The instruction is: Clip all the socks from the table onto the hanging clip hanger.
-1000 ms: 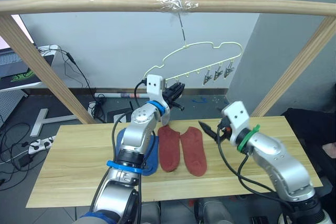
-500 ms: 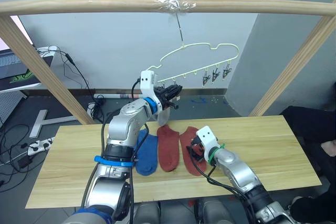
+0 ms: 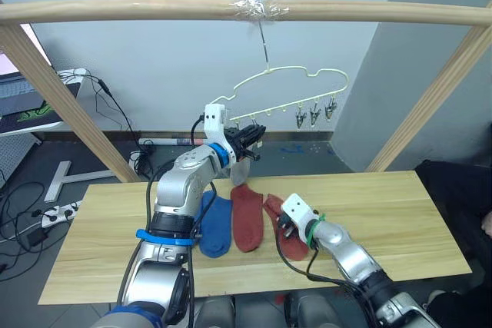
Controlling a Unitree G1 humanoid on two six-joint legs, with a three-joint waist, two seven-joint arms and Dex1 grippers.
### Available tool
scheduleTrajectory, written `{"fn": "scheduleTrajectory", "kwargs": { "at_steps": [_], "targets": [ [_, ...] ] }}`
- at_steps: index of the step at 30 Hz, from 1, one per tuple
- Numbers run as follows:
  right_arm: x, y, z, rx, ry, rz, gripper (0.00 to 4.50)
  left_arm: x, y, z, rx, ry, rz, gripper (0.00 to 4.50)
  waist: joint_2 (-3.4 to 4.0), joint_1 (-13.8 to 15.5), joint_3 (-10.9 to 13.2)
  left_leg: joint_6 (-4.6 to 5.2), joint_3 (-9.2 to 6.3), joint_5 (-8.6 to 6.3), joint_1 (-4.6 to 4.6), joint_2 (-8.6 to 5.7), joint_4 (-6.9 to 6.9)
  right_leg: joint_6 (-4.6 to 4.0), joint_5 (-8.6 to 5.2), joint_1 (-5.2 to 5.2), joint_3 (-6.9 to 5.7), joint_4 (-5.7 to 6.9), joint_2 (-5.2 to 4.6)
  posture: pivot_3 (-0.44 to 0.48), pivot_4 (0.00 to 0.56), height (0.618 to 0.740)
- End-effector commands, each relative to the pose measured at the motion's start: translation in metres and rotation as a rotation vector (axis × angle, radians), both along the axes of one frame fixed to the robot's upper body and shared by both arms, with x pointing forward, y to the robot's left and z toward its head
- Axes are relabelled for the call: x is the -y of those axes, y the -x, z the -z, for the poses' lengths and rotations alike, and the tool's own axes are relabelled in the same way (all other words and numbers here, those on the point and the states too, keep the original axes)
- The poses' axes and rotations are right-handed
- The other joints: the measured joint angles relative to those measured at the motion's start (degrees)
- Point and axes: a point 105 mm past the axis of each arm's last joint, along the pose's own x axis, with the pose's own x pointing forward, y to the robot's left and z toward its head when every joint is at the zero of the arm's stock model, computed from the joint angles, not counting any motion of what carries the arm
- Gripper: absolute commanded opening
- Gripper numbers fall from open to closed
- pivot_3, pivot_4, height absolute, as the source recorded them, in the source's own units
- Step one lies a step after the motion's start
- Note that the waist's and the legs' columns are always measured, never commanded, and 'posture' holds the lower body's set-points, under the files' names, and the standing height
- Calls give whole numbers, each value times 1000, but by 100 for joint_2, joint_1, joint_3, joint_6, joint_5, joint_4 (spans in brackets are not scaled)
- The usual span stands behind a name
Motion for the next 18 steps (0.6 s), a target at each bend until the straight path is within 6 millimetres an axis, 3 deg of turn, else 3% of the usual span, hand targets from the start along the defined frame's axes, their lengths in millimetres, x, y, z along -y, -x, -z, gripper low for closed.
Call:
{"fn": "scheduleTrajectory", "kwargs": {
  "at_steps": [1,5,9,18],
  "targets": [
    [35,19,12,-14,104,-13,8,2,2,-9,-65,104,19,188,3,37,-5,0,0,0,1,-1,1,1,0,3,0,-2,-1,87,125,740],
    [44,13,-37,200,146,-123,8,2,7,-10,-233,234,79,188,2,50,-5,0,1,0,0,-4,6,4,-2,6,1,-9,-2,76,121,740],
    [33,4,-91,387,111,-186,8,-2,8,-21,-277,297,106,188,1,-57,-5,1,-1,1,0,0,3,5,-3,1,2,-8,2,70,116,740],
    [10,-4,-156,620,75,-224,8,2,12,-35,-322,386,149,188,1,-62,-5,-20,-6,12,-15,2,-1,-1,1,-1,-2,-28,0,71,110,740]
  ]
}}
